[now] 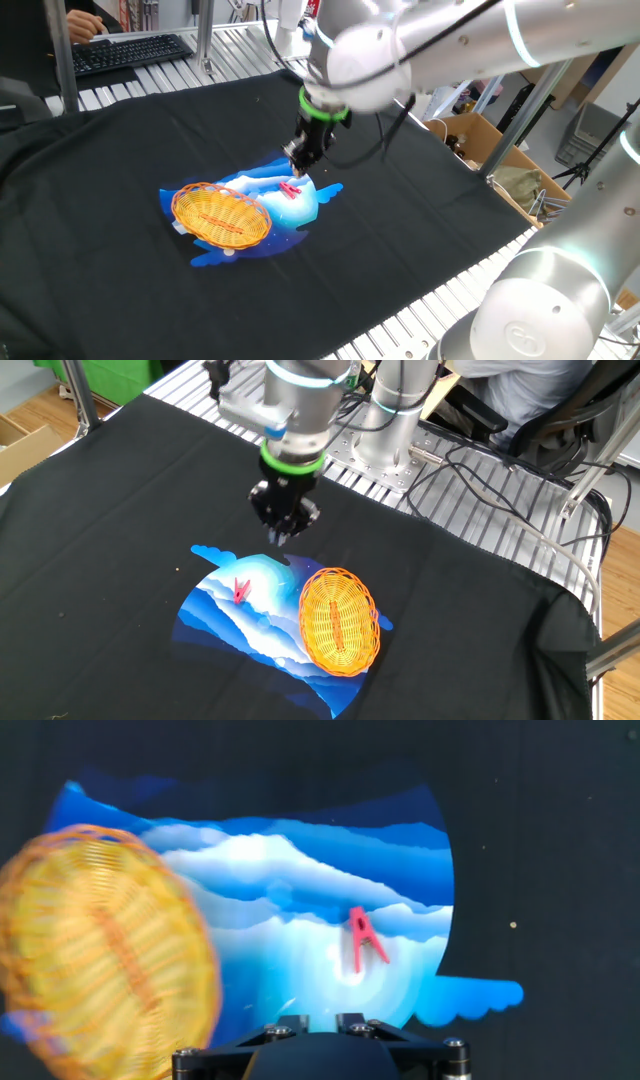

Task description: Use a clamp

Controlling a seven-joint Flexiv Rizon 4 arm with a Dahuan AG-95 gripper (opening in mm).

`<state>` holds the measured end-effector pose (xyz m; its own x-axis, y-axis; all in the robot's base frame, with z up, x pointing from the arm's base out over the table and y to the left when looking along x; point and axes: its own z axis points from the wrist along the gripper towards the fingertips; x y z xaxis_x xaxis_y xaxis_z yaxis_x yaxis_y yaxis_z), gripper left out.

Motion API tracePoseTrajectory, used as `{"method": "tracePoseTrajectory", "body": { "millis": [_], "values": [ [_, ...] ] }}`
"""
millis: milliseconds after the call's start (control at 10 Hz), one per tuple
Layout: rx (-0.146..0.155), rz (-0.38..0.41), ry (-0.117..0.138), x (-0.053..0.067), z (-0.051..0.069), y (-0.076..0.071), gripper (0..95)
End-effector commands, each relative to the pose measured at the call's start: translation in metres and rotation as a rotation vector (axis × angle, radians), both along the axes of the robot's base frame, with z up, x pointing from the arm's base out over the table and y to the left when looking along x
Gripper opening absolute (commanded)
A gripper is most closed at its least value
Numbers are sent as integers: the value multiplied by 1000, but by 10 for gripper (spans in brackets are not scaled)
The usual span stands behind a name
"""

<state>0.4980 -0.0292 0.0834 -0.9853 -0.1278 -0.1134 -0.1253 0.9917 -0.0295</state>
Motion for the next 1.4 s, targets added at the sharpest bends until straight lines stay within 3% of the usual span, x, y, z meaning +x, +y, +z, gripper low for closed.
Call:
{"method": "tracePoseTrajectory", "body": {
  "millis": [100,900,1400],
  "values": [
    [7,8,7,0,-5,-1,190],
    [7,88,0,-1,-10,-15,190],
    [10,116,-14,7,-21,-27,190]
  ]
}}
